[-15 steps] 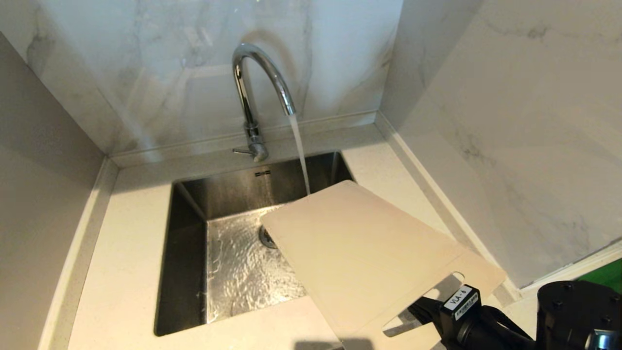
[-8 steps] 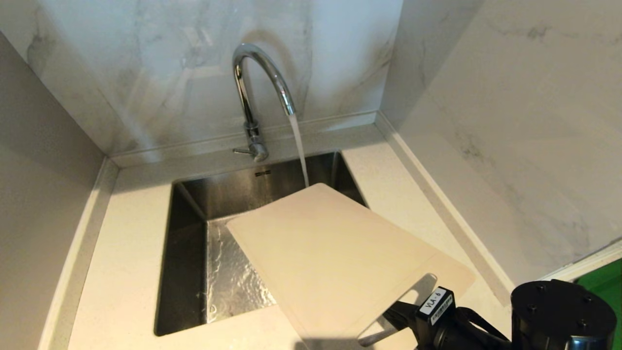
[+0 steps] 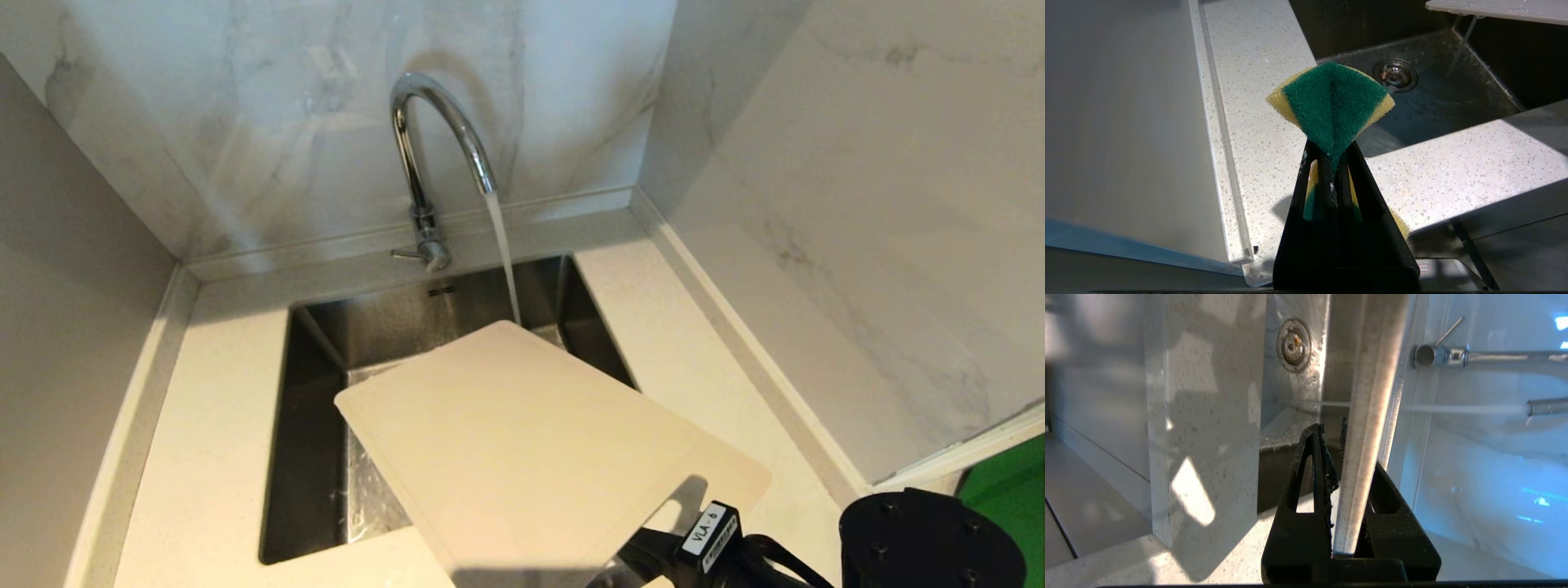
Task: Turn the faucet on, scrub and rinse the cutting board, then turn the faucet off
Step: Pick up the cutting board
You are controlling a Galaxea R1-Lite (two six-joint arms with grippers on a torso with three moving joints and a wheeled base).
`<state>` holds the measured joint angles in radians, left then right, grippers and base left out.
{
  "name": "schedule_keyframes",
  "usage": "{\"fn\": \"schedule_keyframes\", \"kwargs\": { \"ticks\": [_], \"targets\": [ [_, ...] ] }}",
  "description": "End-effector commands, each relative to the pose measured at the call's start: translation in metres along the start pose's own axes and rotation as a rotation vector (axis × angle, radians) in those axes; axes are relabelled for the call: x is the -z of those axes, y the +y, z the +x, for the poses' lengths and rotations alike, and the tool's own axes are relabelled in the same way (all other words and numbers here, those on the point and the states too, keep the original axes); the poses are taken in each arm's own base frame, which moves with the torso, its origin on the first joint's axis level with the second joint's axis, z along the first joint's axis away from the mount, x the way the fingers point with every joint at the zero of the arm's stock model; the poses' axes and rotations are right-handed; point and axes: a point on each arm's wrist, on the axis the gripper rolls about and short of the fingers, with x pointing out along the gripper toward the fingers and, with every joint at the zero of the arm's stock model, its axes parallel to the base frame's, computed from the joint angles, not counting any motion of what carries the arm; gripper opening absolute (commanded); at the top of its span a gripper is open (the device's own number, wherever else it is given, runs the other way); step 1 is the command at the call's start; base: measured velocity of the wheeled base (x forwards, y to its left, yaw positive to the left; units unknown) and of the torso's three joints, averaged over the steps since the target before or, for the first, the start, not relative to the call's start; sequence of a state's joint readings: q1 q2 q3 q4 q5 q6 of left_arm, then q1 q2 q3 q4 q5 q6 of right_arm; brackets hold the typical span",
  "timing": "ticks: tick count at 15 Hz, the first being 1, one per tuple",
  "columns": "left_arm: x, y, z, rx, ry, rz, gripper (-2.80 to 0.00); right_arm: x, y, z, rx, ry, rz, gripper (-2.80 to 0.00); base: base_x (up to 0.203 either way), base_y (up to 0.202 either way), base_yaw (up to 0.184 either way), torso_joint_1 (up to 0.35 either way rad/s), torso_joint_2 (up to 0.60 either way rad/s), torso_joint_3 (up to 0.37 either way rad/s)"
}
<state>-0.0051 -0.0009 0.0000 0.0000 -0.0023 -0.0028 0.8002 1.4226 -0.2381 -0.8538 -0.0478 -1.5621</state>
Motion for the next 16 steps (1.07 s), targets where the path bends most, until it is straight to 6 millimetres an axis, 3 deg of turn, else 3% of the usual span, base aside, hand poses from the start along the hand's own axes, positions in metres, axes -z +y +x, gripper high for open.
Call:
{"fn": "schedule_keyframes", "kwargs": {
  "ticks": [1,16],
  "targets": [
    [0.000,0.000,0.000,-0.001,0.001,0.000,-2.80,-0.006,0.000,0.000,0.004,-0.031,-0.018,-2.80,0.000,0.000,0.000,0.000,0.00,0.000],
    [0.000,0.000,0.000,0.001,0.001,0.000,-2.80,-0.021,-0.007,-0.003,0.030,-0.114,0.071,-2.80,0.000,0.000,0.000,0.000,0.00,0.000]
  ]
}}
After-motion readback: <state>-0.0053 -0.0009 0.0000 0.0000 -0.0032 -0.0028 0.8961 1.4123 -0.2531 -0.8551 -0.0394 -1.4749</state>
